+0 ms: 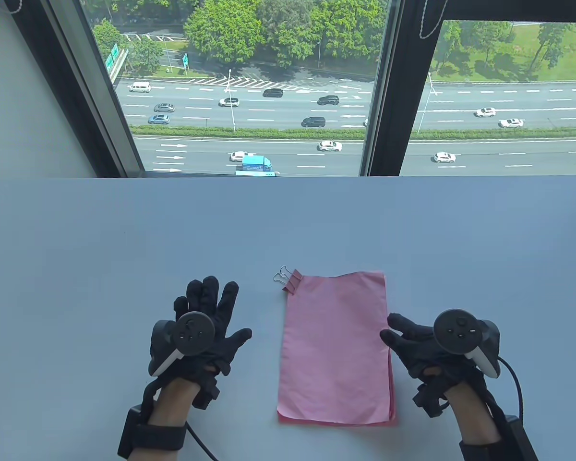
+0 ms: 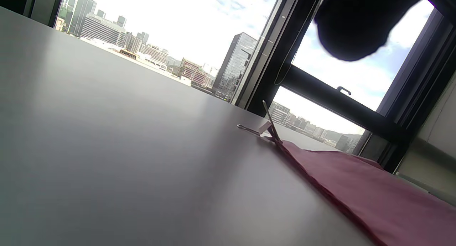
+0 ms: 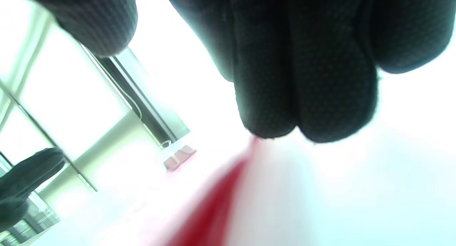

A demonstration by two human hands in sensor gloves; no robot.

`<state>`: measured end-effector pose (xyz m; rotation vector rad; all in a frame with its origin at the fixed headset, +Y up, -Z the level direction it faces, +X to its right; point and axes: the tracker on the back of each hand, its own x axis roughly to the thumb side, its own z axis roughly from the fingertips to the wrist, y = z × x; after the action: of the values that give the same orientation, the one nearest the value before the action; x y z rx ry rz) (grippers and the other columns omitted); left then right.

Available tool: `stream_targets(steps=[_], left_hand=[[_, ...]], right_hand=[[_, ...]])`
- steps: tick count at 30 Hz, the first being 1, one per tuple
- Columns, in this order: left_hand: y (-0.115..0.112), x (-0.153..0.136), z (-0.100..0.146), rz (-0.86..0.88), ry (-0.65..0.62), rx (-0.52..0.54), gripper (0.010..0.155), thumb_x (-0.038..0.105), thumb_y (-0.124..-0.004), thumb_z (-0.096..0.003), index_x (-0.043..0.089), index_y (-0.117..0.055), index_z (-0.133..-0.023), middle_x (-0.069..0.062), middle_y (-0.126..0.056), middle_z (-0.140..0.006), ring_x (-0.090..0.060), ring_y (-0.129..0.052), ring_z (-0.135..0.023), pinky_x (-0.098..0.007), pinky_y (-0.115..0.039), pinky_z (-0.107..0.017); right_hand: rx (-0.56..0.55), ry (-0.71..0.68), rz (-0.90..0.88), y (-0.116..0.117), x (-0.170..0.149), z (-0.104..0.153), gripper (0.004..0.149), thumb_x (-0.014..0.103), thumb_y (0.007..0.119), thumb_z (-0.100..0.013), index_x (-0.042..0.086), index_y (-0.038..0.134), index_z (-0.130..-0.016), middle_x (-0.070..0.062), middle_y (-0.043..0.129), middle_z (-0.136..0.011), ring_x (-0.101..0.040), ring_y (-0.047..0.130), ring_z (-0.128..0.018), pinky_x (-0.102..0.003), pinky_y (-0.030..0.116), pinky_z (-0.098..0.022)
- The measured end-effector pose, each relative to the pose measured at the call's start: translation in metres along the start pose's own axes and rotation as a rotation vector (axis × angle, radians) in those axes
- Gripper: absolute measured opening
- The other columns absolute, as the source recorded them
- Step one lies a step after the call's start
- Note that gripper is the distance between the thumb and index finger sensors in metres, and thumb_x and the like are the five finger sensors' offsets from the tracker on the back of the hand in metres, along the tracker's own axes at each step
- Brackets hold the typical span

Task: Clip paper with binder clip (Left hand to clip)

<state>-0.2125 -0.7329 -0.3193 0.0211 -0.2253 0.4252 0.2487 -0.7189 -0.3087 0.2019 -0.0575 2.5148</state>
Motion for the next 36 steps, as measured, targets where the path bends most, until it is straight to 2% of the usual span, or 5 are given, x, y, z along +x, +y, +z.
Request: stream_targets(steps=[7, 9, 11, 16, 36], left_hand=[[-0.003, -0.008, -0.003, -0.002, 0.04, -0.017, 0.09, 0.065, -0.075, -0.0451, 0.037, -0.025, -0.114, -0.004, -0.004, -0.119, -0.032, 0.011, -0.1, -0.058, 0.0, -0.064], [-0.002, -0.008, -0.002, -0.009, 0.051, -0.032, 0.09, 0.066, -0.074, -0.0452, 0.038, -0.024, -0.115, -0.004, -0.002, -0.119, -0.031, 0.014, -0.099, -0.057, 0.003, -0.062], [-0.002, -0.008, -0.001, -0.01, 0.058, -0.044, 0.091, 0.068, -0.073, -0.0452, 0.038, -0.022, -0.115, -0.004, -0.001, -0.119, -0.031, 0.015, -0.098, -0.057, 0.005, -0.06], [-0.002, -0.01, -0.001, -0.008, 0.074, -0.043, 0.091, 0.068, -0.073, -0.0454, 0.039, -0.021, -0.115, -0.004, 0.0, -0.118, -0.031, 0.017, -0.097, -0.057, 0.007, -0.059], [0.003, -0.01, 0.002, 0.027, 0.07, -0.035, 0.09, 0.068, -0.072, -0.0459, 0.039, -0.02, -0.114, -0.004, 0.001, -0.118, -0.031, 0.016, -0.097, -0.057, 0.007, -0.059]], right_hand=[[-0.088, 0.045, 0.129, -0.015, -0.02, 0.003, 0.077, 0.06, 0.077, -0.044, 0.02, 0.06, -0.107, -0.022, 0.082, -0.092, -0.049, 0.087, -0.071, -0.066, 0.07, -0.049], [-0.099, 0.055, 0.137, -0.017, -0.023, 0.003, 0.079, 0.062, 0.077, -0.044, 0.023, 0.053, -0.109, -0.024, 0.064, -0.105, -0.054, 0.071, -0.085, -0.071, 0.059, -0.055], [-0.084, 0.071, 0.143, -0.016, -0.025, 0.003, 0.083, 0.064, 0.075, -0.044, 0.026, 0.044, -0.111, -0.022, 0.036, -0.114, -0.057, 0.04, -0.097, -0.075, 0.038, -0.06], [-0.024, 0.094, 0.11, -0.011, -0.03, 0.002, 0.088, 0.069, 0.073, -0.044, 0.029, 0.035, -0.112, -0.016, 0.007, -0.112, -0.054, 0.004, -0.095, -0.076, 0.014, -0.056], [0.034, 0.106, 0.038, -0.006, -0.033, -0.001, 0.09, 0.07, 0.072, -0.045, 0.027, 0.031, -0.112, -0.017, 0.005, -0.111, -0.053, 0.0, -0.093, -0.075, 0.012, -0.056]])
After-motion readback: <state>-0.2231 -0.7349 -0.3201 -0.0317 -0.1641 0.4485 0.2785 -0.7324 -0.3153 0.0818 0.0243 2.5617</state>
